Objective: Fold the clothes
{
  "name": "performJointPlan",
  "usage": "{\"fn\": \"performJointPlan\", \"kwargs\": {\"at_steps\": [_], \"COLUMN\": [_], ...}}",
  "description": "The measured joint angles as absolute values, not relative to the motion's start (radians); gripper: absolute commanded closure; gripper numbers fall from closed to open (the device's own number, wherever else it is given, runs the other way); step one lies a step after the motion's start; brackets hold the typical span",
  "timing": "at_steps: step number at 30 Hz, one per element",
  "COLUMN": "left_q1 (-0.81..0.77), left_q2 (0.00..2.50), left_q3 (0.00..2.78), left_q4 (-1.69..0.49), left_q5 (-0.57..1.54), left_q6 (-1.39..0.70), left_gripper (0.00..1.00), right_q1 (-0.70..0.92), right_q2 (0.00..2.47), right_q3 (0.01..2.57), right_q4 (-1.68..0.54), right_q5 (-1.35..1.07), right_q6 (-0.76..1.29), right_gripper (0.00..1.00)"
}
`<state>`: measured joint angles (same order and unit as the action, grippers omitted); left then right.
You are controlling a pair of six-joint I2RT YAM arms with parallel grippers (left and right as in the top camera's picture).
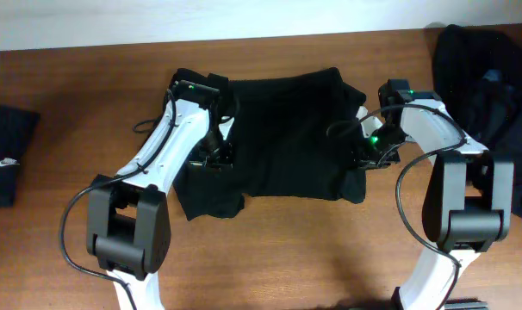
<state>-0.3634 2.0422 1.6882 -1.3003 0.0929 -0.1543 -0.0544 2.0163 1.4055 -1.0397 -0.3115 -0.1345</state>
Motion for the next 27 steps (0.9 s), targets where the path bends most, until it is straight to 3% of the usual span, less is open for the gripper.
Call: {"fn": "performJointPlan", "kwargs": {"at_steps": [27], "left_q1": [-0.363], "left_q2": [2.042], "left_q3": [1.688], "left_q4": [-1.301], "left_q5": [0.093], "left_q6": [-0.154], "left_gripper": [0.98], "right_q1": [-0.043], "right_q2": [2.016], "right_q3": [1.392], "right_q4": [-0.995], "right_q5": [-0.229], "right_q6": [-0.052], "right_gripper": [0.62]}}
